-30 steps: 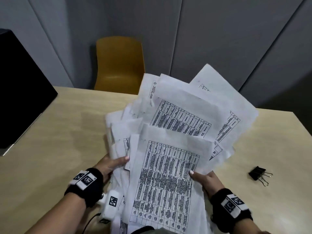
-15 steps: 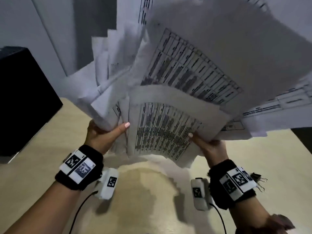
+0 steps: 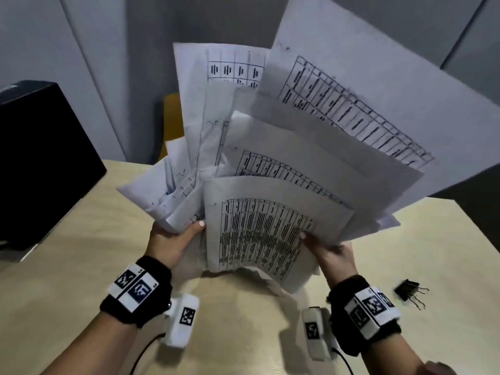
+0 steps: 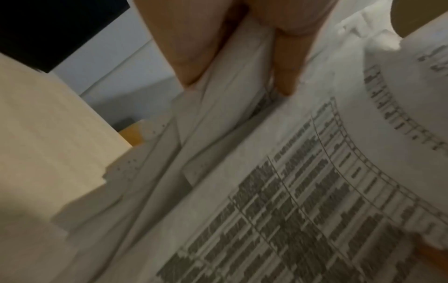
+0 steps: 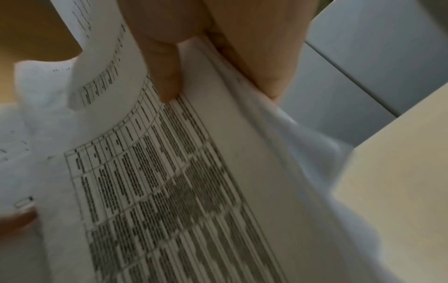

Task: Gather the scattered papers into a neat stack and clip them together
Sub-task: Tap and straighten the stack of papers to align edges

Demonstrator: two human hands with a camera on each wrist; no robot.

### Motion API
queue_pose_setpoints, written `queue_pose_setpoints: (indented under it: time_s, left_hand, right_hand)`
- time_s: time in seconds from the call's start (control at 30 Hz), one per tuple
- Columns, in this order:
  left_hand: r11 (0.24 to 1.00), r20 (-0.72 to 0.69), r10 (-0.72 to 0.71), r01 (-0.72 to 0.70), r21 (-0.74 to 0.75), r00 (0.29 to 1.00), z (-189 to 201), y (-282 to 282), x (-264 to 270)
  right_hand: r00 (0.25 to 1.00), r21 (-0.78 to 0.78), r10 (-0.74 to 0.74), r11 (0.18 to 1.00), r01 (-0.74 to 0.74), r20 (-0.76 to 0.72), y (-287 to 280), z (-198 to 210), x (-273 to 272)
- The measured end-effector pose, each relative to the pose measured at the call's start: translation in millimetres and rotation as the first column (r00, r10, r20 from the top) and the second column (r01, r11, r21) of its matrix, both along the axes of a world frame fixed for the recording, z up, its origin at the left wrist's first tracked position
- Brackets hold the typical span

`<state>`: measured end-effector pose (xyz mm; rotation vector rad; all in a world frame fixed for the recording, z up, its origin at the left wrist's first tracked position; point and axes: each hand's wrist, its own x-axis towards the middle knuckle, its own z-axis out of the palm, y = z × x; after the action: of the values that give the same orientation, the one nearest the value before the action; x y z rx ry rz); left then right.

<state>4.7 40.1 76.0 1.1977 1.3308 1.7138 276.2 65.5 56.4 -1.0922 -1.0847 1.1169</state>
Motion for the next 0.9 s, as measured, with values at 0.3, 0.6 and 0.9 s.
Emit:
queue_pose_setpoints:
  time_s: [0.3, 0.6, 0.9]
  left_hand:
    - [0.979, 0.1, -0.203, 0.203, 0.0, 0.974, -7, -6, -9]
    - [0.999, 0.02, 0.047, -0.047, 0.018, 0.999, 4, 2, -4]
    - [0.982, 0.125, -0.173, 0.18, -0.052, 0.977, -2, -5, 1]
  right_hand:
    - [0.998, -0.052, -0.011, 0.999, 0.014, 0.06, 1, -6, 5]
    - [0.998, -0.017, 0.013, 1.0, -0.012, 0.063, 2, 15, 5]
    - [0.992, 0.011, 0.125, 0.992, -0.125, 0.012, 5, 18, 2]
